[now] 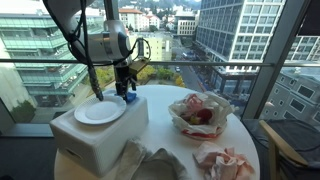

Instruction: Clean the plate with the blue sponge

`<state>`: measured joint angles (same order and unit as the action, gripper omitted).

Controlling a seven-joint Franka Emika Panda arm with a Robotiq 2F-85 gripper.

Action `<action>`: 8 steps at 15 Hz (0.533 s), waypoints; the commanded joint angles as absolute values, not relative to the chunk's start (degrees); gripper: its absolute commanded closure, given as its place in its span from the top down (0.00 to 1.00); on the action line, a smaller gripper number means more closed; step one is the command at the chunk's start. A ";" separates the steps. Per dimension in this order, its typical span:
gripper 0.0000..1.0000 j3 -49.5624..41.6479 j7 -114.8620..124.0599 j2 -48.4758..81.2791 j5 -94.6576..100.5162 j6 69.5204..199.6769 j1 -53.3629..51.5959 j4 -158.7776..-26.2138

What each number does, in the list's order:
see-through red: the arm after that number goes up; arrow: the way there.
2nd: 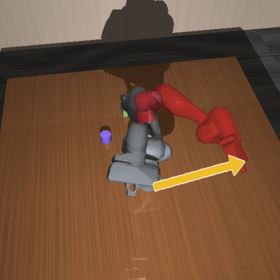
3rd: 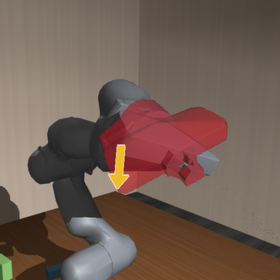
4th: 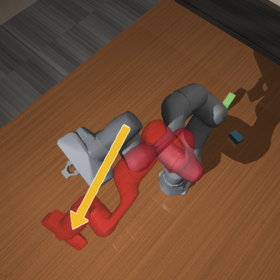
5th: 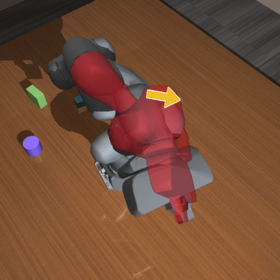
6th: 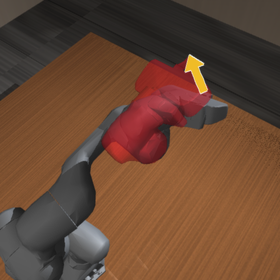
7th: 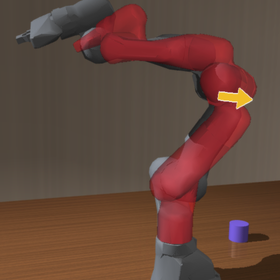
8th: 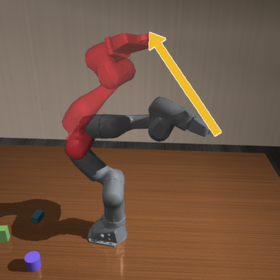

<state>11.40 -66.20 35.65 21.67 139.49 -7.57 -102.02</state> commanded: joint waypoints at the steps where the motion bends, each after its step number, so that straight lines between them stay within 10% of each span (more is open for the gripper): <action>1: 1.00 11.40 -69.63 36.88 21.55 142.37 -7.23 -100.67; 8: 1.00 11.23 -70.05 40.22 21.13 147.46 -6.73 -100.01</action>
<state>11.40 -68.24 38.47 21.61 145.97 -6.91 -101.75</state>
